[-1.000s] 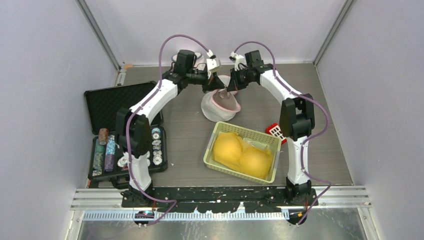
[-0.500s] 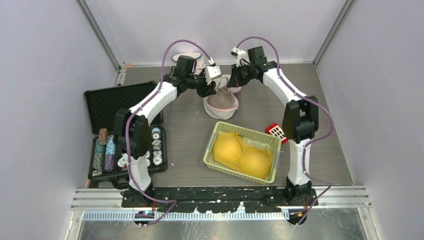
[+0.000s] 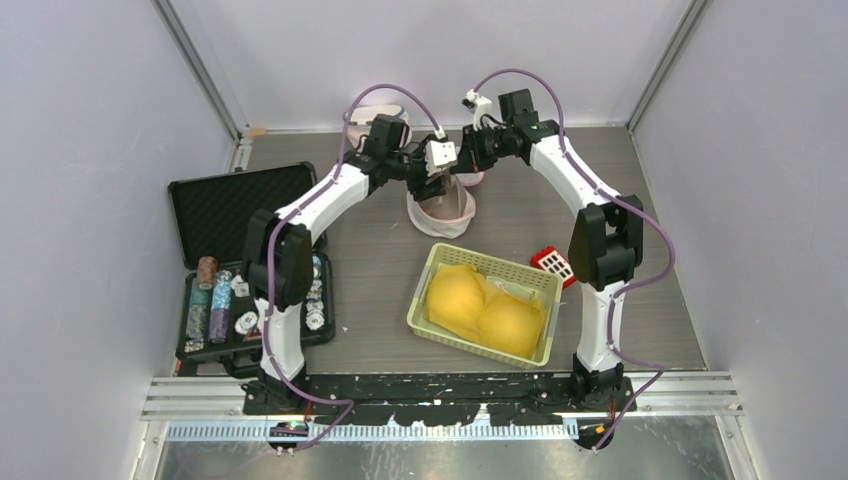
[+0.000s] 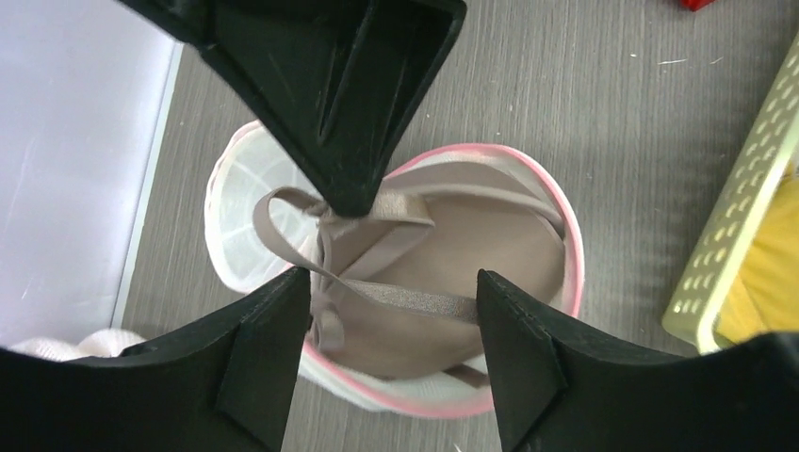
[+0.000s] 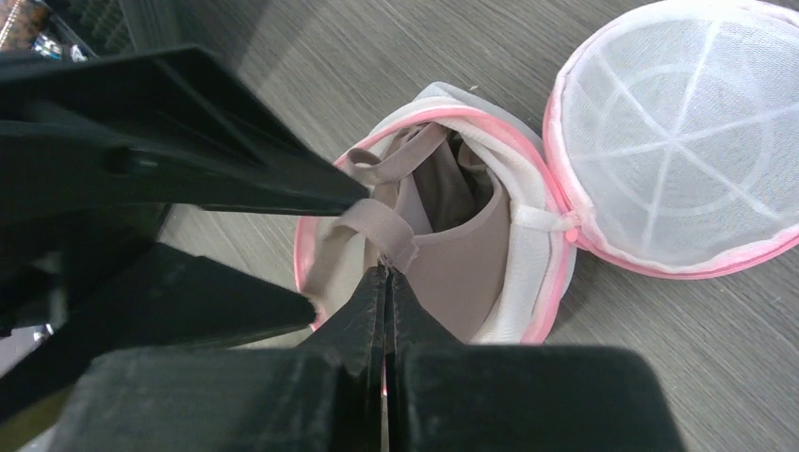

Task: Unzip the laundry bag and remove the bra
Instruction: Pick up the bra from the laundry bag.

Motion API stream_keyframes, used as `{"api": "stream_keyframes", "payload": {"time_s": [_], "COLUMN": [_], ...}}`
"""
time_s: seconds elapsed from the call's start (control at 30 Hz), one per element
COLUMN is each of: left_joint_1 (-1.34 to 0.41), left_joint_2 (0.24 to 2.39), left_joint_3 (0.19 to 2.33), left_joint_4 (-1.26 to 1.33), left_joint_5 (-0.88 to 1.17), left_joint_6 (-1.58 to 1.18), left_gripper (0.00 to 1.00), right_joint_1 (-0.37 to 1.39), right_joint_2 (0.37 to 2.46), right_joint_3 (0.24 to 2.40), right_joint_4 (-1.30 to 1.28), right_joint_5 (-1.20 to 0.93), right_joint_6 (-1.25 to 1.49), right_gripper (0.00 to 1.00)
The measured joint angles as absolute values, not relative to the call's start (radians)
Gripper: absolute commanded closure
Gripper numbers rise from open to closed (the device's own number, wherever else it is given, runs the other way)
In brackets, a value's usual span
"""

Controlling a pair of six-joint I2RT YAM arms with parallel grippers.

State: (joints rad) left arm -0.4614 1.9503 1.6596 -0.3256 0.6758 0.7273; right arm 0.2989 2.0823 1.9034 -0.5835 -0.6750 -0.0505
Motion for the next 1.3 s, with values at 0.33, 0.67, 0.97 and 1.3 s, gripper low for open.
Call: {"api": "stream_keyframes", "payload": {"time_s": [0.33,0.67,0.97,1.3], "left_joint_1": [-0.471,-0.468,-0.469,-0.469], "left_joint_2": [2.072,2.072,2.072,2.071], "left_joint_3": [1.732,1.695,1.688,1.748], "left_joint_4": [-0.266,-0.071,0.134,0.191], "left_joint_5": [0.674,0.654,0.495,0.444], "left_joint_6": [0.712,0.614,0.462,0.340], "left_gripper": [0.72,1.00,1.00,1.00], "right_joint_1": [0.299,0.282,0.224,0.121], "right_joint_2": [2.016,1.989,1.959,1.943], "right_joint_3": [1.875,1.860,1.816,1.787], "right_joint_4": [-0.569,-0.535,-0.472,-0.416], "right_joint_5": [-0.720,-0.730,-0.730,-0.725], "right_joint_6": [-0.051,-0.048,0.017,0.091], "right_gripper": [0.99,0.55,0.27,0.27]}}
